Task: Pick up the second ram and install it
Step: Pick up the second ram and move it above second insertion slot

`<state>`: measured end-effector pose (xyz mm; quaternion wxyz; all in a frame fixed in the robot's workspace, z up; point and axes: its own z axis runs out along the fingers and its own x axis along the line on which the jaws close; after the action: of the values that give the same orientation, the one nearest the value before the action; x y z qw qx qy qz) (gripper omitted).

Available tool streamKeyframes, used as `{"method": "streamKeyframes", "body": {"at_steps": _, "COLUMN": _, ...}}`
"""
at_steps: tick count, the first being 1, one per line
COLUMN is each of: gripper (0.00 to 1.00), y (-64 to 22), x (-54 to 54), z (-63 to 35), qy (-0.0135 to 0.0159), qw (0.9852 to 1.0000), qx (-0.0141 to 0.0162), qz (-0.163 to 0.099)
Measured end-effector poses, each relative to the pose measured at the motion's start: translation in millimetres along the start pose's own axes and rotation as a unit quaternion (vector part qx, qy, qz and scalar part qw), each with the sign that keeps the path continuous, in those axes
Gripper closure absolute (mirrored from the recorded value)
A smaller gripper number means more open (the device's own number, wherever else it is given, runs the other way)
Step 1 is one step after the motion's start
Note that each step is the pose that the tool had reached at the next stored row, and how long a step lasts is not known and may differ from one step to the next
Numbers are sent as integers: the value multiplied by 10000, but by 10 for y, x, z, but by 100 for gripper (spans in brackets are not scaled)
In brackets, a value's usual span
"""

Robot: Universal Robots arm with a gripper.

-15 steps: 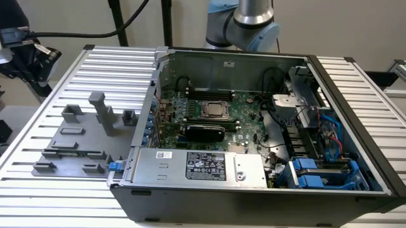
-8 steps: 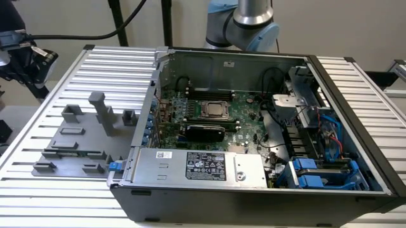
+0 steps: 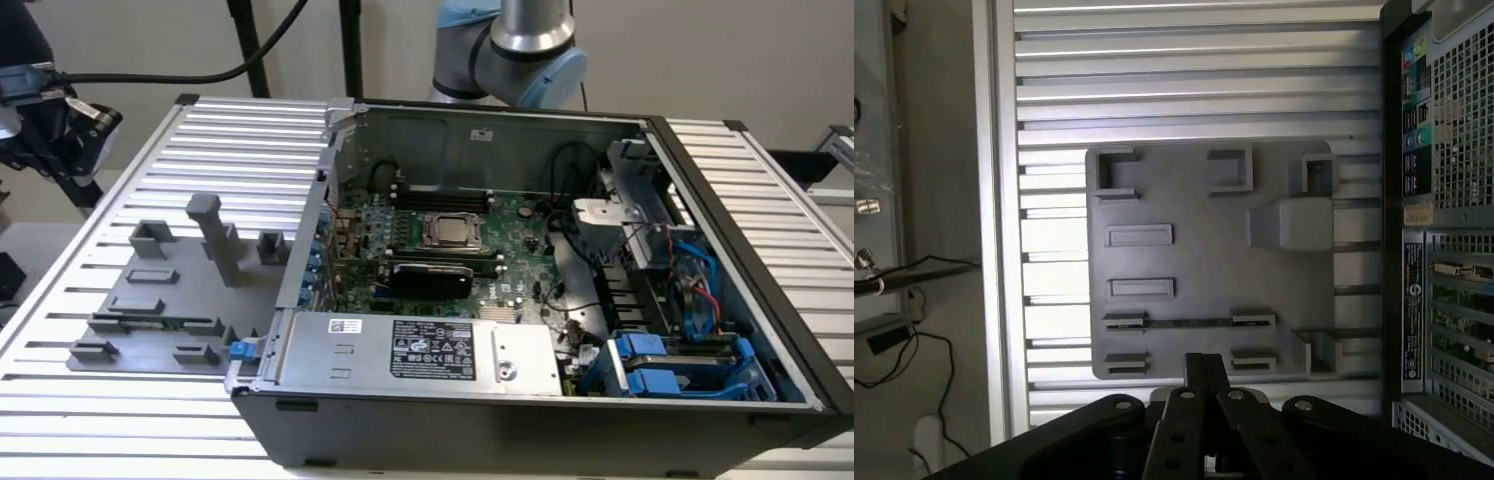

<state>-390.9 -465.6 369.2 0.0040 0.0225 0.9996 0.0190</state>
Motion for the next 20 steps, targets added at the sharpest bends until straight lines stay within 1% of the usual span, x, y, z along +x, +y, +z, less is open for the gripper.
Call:
{"method": "streamKeyframes", "body": {"at_steps": 6, "gripper": 100, "y": 2, "x": 0, "z": 7, "qy": 1, "qw": 10000, "qx": 0, "qz": -11}}
{"method": "streamKeyframes", "body": {"at_steps": 7, "gripper": 100, "y": 2, "x": -1, "z": 14, "qy": 3, "qw": 10000, "qx": 0, "qz": -55}}
{"method": "streamKeyframes", "body": {"at_steps": 9, "gripper": 100, "y": 2, "x": 0, "z": 36, "qy": 8, "qw": 9997, "qx": -2, "qz": -229}}
{"method": "streamKeyframes", "body": {"at_steps": 11, "gripper": 100, "y": 1, "x": 0, "z": 55, "qy": 15, "qw": 9992, "qx": -3, "qz": -408}}
{"method": "streamKeyframes", "body": {"at_steps": 14, "gripper": 100, "y": 0, "x": 0, "z": 84, "qy": 25, "qw": 9977, "qx": -5, "qz": -680}}
{"method": "streamKeyframes", "body": {"at_steps": 16, "gripper": 100, "y": -1, "x": 0, "z": 106, "qy": 32, "qw": 9962, "qx": -6, "qz": -865}}
{"method": "streamKeyframes", "body": {"at_steps": 18, "gripper": 100, "y": -2, "x": 0, "z": 127, "qy": 39, "qw": 9945, "qx": -8, "qz": -1044}}
{"method": "streamKeyframes", "body": {"at_steps": 20, "gripper": 100, "y": -3, "x": 0, "z": 147, "qy": 46, "qw": 9925, "qx": -9, "qz": -1223}}
